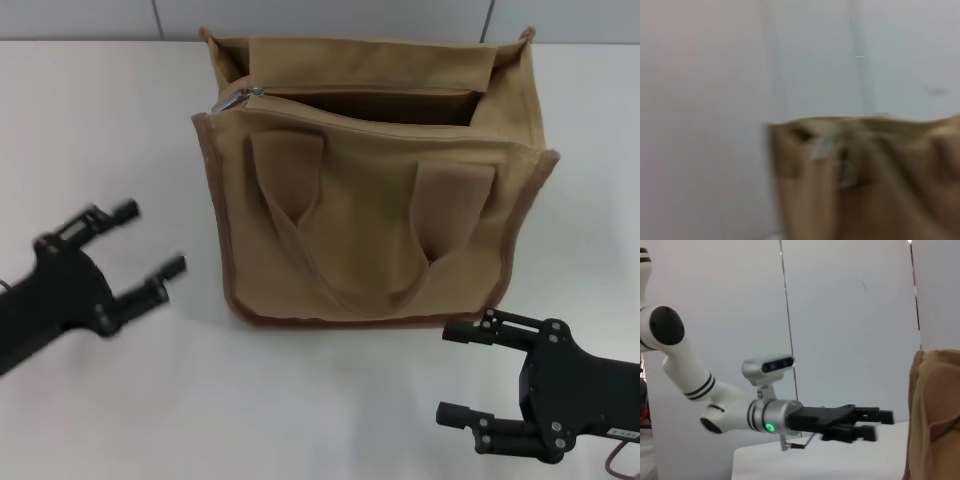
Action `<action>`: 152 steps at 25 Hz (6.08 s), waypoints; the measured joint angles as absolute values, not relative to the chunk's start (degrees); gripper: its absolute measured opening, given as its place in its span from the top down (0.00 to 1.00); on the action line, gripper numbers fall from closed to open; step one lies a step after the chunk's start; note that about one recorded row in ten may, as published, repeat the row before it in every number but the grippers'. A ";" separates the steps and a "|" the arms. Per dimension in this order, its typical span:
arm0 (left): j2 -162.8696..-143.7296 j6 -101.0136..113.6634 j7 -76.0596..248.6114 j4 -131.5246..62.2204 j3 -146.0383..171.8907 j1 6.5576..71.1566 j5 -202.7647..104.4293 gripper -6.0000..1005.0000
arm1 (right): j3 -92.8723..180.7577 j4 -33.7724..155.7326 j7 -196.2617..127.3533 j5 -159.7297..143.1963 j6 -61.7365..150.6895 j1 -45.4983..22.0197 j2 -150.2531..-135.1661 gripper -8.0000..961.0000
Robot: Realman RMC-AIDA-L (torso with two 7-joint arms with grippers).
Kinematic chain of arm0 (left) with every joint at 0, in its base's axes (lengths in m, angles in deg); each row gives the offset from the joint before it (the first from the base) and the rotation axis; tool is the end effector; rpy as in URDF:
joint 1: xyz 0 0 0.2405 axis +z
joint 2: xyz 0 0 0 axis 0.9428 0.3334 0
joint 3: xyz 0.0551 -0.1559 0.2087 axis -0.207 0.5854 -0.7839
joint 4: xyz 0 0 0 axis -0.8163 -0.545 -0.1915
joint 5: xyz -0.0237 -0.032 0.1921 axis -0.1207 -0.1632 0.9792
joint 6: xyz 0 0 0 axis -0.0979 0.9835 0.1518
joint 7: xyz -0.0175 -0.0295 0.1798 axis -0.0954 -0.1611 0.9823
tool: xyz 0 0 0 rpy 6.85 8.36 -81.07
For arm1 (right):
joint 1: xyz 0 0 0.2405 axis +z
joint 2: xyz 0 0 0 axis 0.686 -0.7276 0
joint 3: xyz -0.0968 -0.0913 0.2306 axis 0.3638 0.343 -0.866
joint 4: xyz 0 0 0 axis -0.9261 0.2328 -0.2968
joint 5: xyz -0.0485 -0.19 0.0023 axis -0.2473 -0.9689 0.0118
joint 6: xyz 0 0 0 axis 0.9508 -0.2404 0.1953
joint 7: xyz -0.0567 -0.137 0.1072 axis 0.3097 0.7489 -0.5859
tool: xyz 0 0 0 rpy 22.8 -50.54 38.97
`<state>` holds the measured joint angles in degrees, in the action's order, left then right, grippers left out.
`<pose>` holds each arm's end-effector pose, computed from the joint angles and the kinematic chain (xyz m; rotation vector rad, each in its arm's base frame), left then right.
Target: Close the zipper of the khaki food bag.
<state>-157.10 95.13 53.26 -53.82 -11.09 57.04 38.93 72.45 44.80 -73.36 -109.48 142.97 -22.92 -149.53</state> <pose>-0.3088 0.2514 -0.0226 -2.2781 -0.2363 -0.8661 0.2560 0.2169 -0.0666 -2.7700 0.2062 1.1071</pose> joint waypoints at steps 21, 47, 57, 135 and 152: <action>-157.51 84.90 68.63 -34.65 9.78 43.92 36.56 0.28 | 72.19 48.88 -70.59 -108.86 143.03 -22.72 -149.47 0.23; -157.47 89.96 74.33 -27.88 12.76 44.19 36.98 0.59 | 69.26 37.59 -101.05 -92.20 159.17 -21.20 -148.95 0.23; -157.56 91.48 78.87 -25.05 12.68 43.64 37.13 0.87 | 69.39 27.91 -145.53 -85.81 155.94 -10.74 -145.01 0.23; -157.56 95.99 78.57 -23.95 12.95 25.00 41.77 0.94 | 74.56 53.85 -177.65 -68.21 134.56 -4.03 -149.37 0.23; -157.56 96.43 78.60 -23.92 13.04 24.82 41.77 0.93 | 75.11 55.50 -175.93 -68.83 133.59 -6.04 -149.50 0.23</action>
<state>-157.56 96.43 78.60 -23.92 13.04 24.82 41.77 75.11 55.50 -175.93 -68.83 133.59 -6.04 -149.50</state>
